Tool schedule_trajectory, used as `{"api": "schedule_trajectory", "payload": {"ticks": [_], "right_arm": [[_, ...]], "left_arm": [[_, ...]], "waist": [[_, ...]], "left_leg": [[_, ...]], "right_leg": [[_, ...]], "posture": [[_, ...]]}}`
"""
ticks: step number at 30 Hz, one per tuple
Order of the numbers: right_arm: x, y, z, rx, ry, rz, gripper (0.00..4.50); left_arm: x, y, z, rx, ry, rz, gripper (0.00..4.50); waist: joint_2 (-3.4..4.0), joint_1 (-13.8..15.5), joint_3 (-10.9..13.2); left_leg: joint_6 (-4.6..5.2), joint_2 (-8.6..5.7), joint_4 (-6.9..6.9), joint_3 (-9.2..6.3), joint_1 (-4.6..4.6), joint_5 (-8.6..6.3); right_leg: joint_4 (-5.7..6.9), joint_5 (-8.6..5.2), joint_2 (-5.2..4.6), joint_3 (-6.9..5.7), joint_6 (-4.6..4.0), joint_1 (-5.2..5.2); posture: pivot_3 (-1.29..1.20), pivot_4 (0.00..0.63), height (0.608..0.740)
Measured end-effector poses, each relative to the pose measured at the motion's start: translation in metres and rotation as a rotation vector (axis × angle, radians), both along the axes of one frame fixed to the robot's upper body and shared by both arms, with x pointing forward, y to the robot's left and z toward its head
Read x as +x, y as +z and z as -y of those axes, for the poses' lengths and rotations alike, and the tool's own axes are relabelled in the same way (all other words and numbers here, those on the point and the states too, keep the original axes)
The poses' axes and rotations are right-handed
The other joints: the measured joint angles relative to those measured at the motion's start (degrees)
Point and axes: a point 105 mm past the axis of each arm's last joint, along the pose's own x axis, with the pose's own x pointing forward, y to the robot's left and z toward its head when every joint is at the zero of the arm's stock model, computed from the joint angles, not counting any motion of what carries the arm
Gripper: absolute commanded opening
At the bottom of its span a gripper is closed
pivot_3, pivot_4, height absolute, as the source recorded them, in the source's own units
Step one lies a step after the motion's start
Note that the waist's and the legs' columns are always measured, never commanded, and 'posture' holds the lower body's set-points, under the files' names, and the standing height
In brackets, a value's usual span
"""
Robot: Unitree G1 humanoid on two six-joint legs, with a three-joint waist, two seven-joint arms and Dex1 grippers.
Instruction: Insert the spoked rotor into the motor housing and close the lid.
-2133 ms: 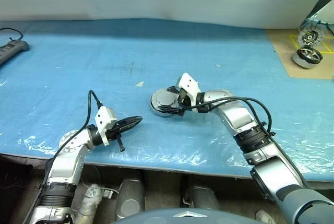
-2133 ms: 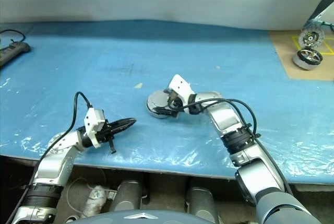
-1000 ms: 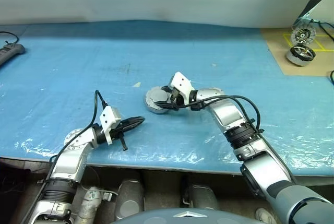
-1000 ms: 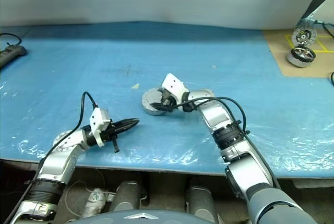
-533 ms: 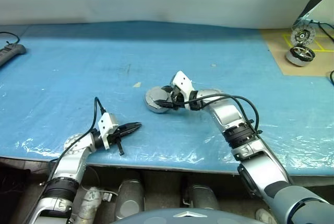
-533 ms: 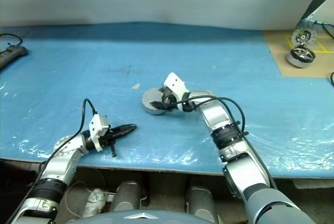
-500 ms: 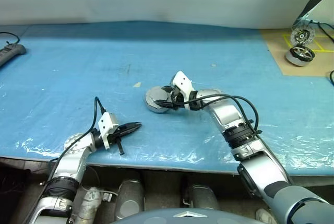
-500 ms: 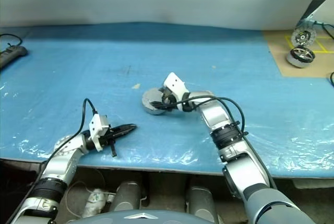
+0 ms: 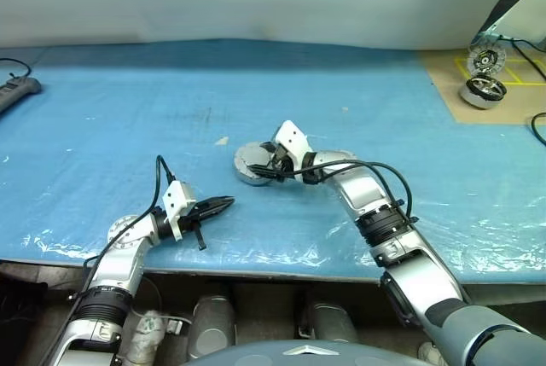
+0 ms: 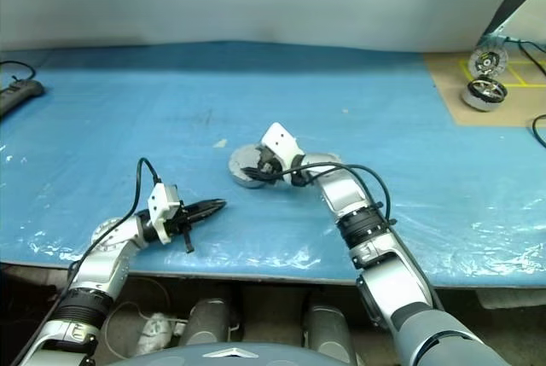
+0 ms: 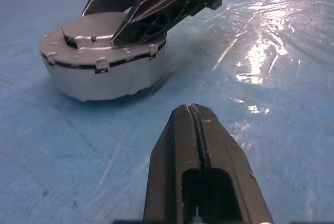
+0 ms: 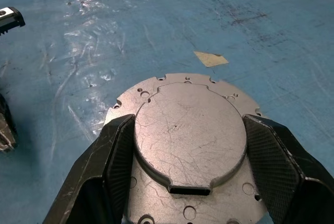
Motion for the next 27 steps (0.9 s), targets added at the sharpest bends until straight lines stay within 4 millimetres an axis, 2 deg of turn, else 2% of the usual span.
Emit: {"api": "schedule_trajectory", "payload": {"ticks": [5, 9, 15, 22, 27], "right_arm": [[0.002, -0.007, -0.008, -0.035, -0.023, 0.004, 2.92], [0.002, -0.011, -0.012, -0.050, -0.028, 0.002, 2.92], [-0.001, -0.015, -0.012, -0.065, -0.004, 0.006, 2.92], [-0.022, -0.015, 0.014, -0.081, 0.103, 0.005, 2.92], [-0.038, -0.014, 0.025, -0.112, 0.176, 0.006, 2.92]], "left_arm": [[-0.001, 0.001, 0.004, 0.000, -0.004, -0.007, 0.00], [0.000, 0.004, 0.006, -0.001, -0.004, -0.008, 0.00], [0.004, 0.014, 0.009, -0.024, 0.019, -0.009, 0.00], [0.033, 0.042, 0.006, -0.138, 0.112, -0.033, 0.00], [0.036, 0.047, 0.011, -0.140, 0.086, -0.027, 0.00]], "waist": [[-0.12, 0.0, -0.3], [-0.15, 0.0, -0.5], [-0.15, 0.0, -1.1], [-0.12, 0.8, -1.5], [-0.13, 0.8, -1.7]], "left_leg": [[-0.03, -0.15, -0.42, -0.03, 0.43, 0.00], [-0.07, -0.33, -1.12, -0.05, 1.17, -0.01], [-0.08, -0.41, -1.36, -0.08, 1.22, -0.01], [-0.21, -0.50, -1.36, -0.05, 0.85, -0.11], [-0.32, -0.47, -1.35, -0.06, 0.77, -0.57]], "right_leg": [[-0.16, -0.03, -0.01, 0.13, 0.04, 0.06], [-0.54, -0.04, -0.02, 0.23, 0.06, 0.22], [-0.83, -0.03, -0.01, 0.24, 0.05, 0.25], [-1.04, 0.05, -0.03, 0.25, -0.21, 0.58], [-1.08, -0.35, -0.02, 0.16, -0.28, 0.59]], "posture": [[0.00, 0.150, 0.740], [0.00, 0.150, 0.740], [0.00, 0.150, 0.740], [0.00, 0.150, 0.740], [0.00, 0.150, 0.740]]}}
